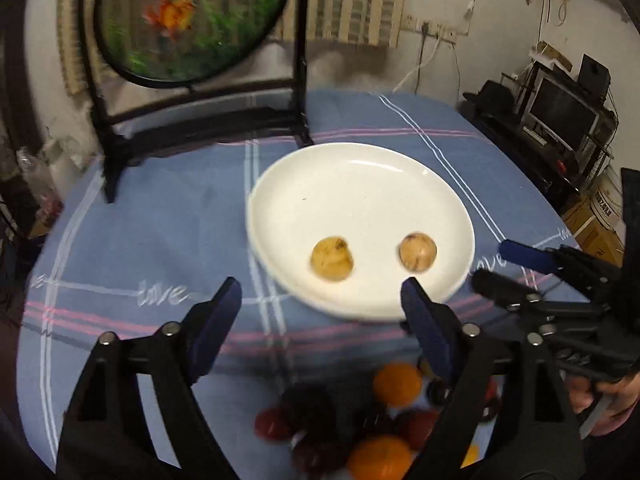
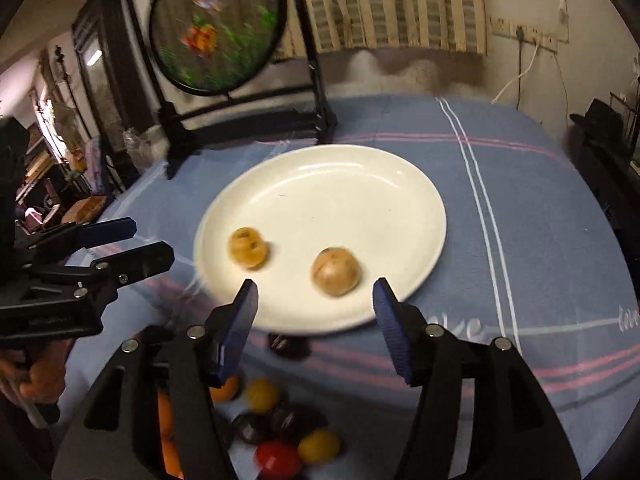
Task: Organize fruits
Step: 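Carry both pale fruits to the white plate and release them, then grasp a tangerine with the left tool while the right tool grasps a yellow-orange fruit, then place both fruits on the white plate and open both tools, then grasp a tangerine with the left tool while the right tool grasps a dark plum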
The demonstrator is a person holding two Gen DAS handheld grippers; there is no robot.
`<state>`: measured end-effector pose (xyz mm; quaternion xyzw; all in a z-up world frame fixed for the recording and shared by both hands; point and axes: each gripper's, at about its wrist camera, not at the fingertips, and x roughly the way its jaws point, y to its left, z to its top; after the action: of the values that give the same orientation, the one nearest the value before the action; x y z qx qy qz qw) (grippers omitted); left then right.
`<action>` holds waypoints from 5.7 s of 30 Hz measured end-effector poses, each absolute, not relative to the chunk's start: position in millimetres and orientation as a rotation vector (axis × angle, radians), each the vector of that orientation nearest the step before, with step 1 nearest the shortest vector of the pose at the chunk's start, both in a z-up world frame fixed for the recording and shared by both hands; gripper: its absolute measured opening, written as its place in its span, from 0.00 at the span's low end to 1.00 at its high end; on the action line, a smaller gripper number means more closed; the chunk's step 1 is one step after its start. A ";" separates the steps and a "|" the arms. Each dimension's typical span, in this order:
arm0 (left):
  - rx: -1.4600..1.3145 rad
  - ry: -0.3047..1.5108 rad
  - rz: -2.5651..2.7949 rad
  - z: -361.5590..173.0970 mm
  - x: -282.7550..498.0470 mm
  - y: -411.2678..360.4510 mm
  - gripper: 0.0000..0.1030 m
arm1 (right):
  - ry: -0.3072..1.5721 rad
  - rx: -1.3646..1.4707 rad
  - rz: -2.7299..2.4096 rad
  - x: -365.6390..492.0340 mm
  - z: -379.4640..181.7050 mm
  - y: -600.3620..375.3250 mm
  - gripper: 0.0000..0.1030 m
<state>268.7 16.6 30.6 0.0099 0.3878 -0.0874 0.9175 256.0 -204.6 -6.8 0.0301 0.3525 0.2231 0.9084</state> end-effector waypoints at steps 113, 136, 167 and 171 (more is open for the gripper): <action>-0.070 0.940 -0.110 -3.0 388.0 10.9 0.68 | 0.771 0.242 0.406 358.0 -43.5 -221.7 0.55; -0.111 0.775 -0.191 -39.9 127.6 39.2 0.90 | 0.787 0.012 0.506 163.4 -61.8 -214.9 0.60; 0.010 0.863 -0.288 -51.0 149.6 -1.9 0.47 | 0.867 0.034 0.511 169.2 -77.5 -213.3 0.32; 0.065 0.873 -0.284 -52.7 160.3 -8.3 0.47 | 0.866 0.045 0.514 169.7 -76.4 -214.3 0.32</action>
<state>160.3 -8.3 -52.7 0.0311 0.4215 -0.1371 0.8959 169.7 -214.3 -76.4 0.0215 0.4148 0.2462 0.8757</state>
